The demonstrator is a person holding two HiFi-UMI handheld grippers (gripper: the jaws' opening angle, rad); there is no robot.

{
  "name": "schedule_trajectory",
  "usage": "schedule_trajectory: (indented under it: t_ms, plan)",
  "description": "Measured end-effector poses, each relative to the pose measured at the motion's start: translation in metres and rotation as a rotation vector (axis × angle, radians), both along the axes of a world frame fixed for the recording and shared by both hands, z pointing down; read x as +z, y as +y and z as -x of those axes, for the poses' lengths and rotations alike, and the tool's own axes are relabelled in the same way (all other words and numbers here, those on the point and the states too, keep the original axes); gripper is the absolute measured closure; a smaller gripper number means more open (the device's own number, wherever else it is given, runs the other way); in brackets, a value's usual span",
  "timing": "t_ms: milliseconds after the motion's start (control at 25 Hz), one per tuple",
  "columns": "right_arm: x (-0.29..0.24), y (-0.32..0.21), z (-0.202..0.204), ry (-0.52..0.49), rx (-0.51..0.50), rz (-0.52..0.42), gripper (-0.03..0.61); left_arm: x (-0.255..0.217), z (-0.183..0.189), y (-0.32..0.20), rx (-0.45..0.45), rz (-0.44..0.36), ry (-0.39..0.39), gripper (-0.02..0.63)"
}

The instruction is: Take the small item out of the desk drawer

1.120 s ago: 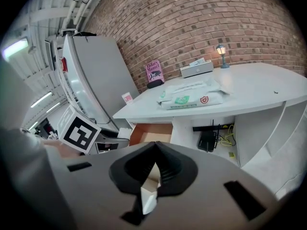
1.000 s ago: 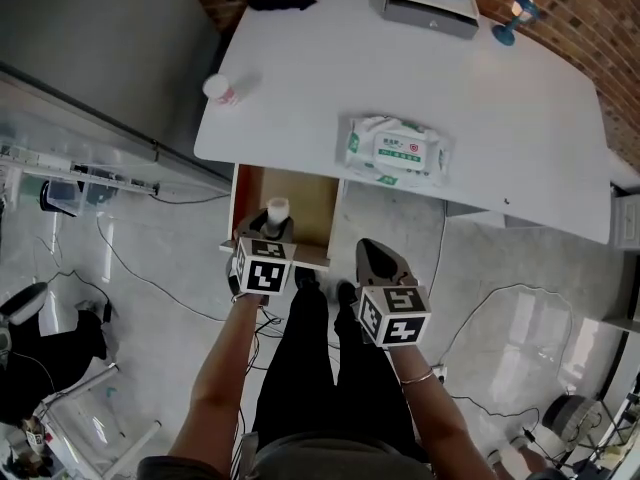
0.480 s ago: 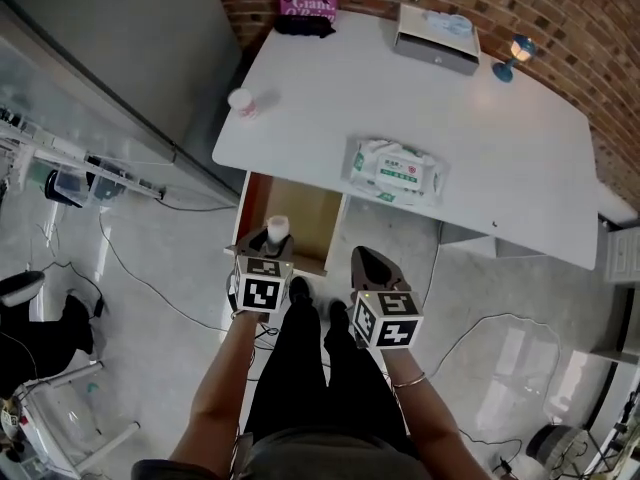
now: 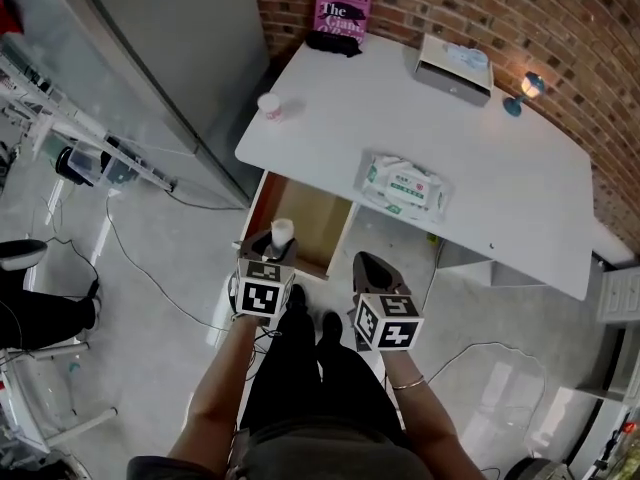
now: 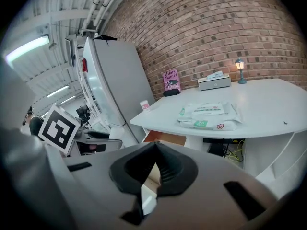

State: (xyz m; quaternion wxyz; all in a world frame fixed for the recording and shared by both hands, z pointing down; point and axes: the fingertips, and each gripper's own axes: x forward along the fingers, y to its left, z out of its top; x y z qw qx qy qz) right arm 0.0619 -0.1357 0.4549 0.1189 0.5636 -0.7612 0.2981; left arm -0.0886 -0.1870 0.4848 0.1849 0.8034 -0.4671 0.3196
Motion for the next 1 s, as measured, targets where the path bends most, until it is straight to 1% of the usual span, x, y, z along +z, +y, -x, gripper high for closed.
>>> schedule_trajectory:
  t_ms: [160, 560, 760, 1000]
  plan:
    - [-0.003, 0.006, 0.005, 0.009, -0.037, 0.004, 0.574, -0.009, 0.004, 0.007, -0.035, -0.020, 0.038, 0.423]
    - [-0.027, 0.005, 0.019, 0.024, -0.101, -0.050, 0.574, -0.038, 0.027, 0.025, -0.139, -0.059, 0.096, 0.423]
    - [-0.033, 0.009, 0.020, 0.037, -0.118, -0.068, 0.574, -0.047, 0.036, 0.032, -0.186, -0.076, 0.143, 0.423]
    - [-0.038, 0.013, 0.019, 0.058, -0.125, -0.081, 0.575, -0.053, 0.041, 0.039, -0.211, -0.088, 0.163, 0.423]
